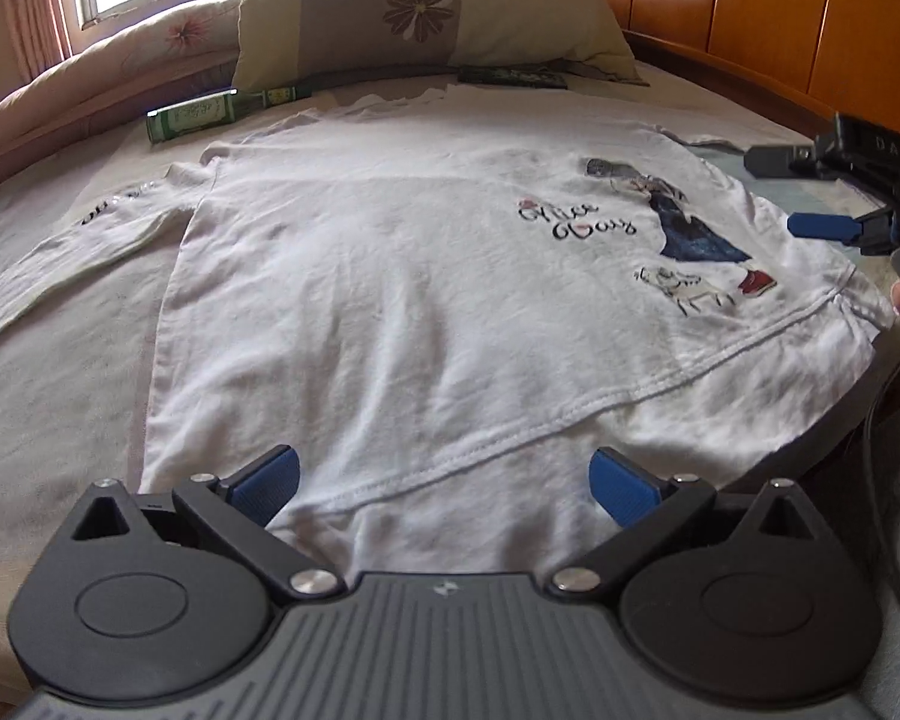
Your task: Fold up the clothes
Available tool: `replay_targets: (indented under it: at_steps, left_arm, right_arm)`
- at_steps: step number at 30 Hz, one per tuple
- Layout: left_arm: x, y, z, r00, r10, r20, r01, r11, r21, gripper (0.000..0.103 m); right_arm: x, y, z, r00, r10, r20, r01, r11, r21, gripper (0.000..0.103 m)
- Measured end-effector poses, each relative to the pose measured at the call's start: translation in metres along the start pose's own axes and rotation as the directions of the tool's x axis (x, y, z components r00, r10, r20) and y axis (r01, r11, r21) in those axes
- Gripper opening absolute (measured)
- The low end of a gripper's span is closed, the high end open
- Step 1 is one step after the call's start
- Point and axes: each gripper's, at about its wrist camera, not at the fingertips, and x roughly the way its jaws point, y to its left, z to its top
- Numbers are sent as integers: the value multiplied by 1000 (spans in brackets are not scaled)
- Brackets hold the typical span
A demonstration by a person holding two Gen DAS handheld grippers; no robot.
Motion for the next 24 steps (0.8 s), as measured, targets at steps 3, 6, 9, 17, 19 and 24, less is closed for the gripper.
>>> replay_targets:
  at_steps: [3, 6, 9, 17, 19, 24]
  left_arm:
    - [13, -2, 31, 998, -5, 58, 4, 1000, 5, 102]
    - [42, -4, 52, 998, -47, 43, 48, 998, -27, 102]
    - [62, 1, 47, 996, -88, -9, 87, 992, -93, 102]
    - [19, 56, -3, 999, 15, -36, -22, 978, -208, 102]
    - [14, 65, -2, 998, 29, -48, -40, 969, -244, 102]
    - [15, 56, 35, 1000, 7, 1, -7, 974, -228, 102]
  right_arm:
    - [1, 15, -5, 1000, 3, -10, -4, 995, -103, 103]
    - [4, 26, -8, 1000, 7, -28, -11, 986, -164, 103]
    - [5, 31, -10, 999, 13, -40, -20, 984, -179, 103]
    - [10, 28, -8, 997, 22, -79, -33, 990, -138, 103]
    - [11, 30, -10, 995, 31, -93, -44, 989, -144, 103]
    - [12, 44, -17, 993, 3, -117, -31, 972, -231, 103]
